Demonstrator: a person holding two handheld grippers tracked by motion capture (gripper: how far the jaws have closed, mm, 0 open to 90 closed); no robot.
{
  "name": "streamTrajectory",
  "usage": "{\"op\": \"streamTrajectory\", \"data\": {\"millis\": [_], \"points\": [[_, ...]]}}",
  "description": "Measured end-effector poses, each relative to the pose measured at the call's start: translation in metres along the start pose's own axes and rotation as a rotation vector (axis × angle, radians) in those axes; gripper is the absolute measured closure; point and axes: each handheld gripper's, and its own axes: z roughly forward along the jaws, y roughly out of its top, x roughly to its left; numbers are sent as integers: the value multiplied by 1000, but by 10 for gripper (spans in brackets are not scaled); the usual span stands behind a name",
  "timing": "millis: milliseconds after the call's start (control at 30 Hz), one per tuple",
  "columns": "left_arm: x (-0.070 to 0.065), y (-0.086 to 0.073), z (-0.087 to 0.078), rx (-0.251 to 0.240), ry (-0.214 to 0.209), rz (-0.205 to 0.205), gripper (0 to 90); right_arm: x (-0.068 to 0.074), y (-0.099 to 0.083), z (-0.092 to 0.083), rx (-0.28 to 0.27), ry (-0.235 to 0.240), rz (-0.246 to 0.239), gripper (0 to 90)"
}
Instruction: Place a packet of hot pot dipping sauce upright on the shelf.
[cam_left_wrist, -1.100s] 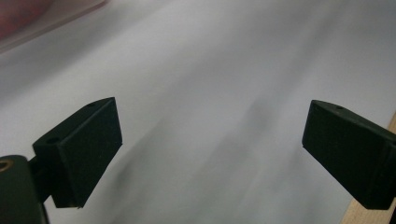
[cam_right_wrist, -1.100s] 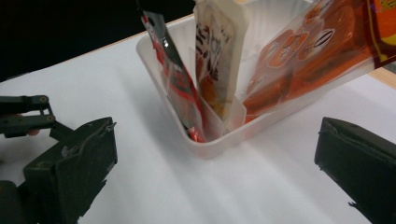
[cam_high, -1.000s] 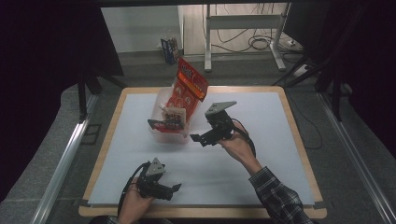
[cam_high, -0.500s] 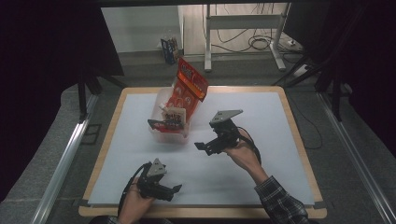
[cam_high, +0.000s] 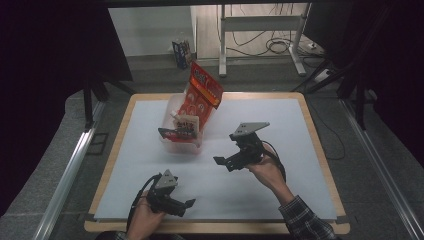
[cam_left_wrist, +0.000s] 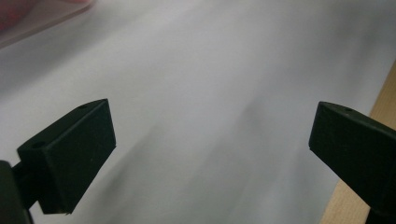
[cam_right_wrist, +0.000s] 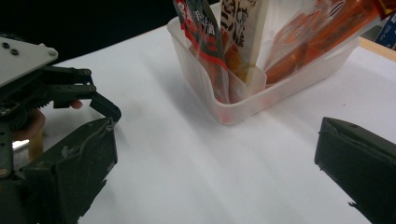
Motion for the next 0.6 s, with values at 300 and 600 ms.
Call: {"op": "streamTrajectory", "data": {"millis": [300,600], "points": [[-1,0,-1,-11,4,10,6,2,-12,-6,10,-12,14,0],[-3,0,-1,-14,25,41,6,11,-16,-11,8,-39,-28,0]]}}
